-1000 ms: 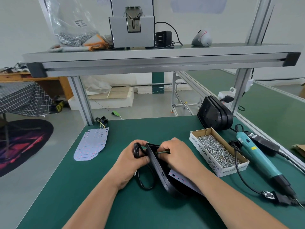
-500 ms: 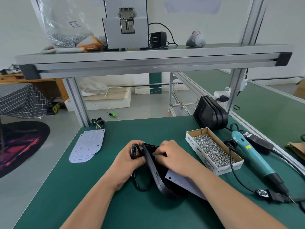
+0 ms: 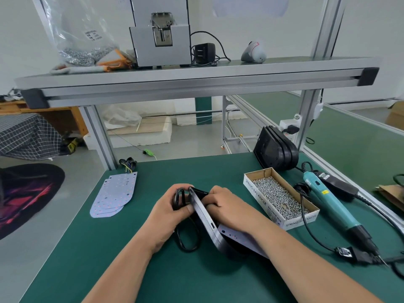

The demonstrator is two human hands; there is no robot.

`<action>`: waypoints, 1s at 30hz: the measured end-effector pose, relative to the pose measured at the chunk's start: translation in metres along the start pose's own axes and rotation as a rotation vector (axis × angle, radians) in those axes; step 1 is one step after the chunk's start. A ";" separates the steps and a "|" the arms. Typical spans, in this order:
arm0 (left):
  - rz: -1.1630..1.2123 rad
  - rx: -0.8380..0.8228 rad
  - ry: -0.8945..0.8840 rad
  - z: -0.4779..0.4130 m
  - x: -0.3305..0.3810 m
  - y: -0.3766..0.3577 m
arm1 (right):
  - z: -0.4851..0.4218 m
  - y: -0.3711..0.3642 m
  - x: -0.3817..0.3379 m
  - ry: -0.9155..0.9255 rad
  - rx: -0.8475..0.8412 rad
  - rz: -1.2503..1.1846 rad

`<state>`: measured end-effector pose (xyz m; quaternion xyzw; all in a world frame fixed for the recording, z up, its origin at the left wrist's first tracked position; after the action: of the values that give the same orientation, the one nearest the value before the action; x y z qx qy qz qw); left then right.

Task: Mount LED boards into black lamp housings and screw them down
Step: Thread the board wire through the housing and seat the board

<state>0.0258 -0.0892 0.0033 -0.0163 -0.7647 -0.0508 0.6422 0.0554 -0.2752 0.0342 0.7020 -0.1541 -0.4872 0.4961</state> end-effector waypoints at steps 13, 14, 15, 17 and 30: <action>0.040 -0.038 -0.016 -0.001 0.004 -0.001 | 0.041 0.048 0.055 -0.152 -0.033 0.187; 0.035 -0.040 -0.019 -0.001 0.005 -0.001 | 0.041 0.047 0.056 -0.150 -0.039 0.176; 0.028 -0.040 -0.021 -0.001 0.006 -0.001 | 0.041 0.046 0.056 -0.157 -0.037 0.139; 0.011 -0.029 -0.024 -0.001 0.007 0.002 | 0.039 0.045 0.056 -0.163 -0.016 0.026; 0.000 0.074 0.046 -0.007 -0.006 0.007 | 0.038 0.036 0.058 -0.358 0.112 -0.969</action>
<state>0.0347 -0.0823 -0.0007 0.0088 -0.7512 -0.0230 0.6596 0.0606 -0.3527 0.0327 0.6238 0.0802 -0.7645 0.1414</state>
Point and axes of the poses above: each hand's wrist, its own z-axis away from the middle knuckle, its own y-axis out of the back of the hand, x = y × z, the point moved 3 cm from there along -z, towards the middle knuckle, and after that the axes turned 1 degree about y, right-handed, at the moved point
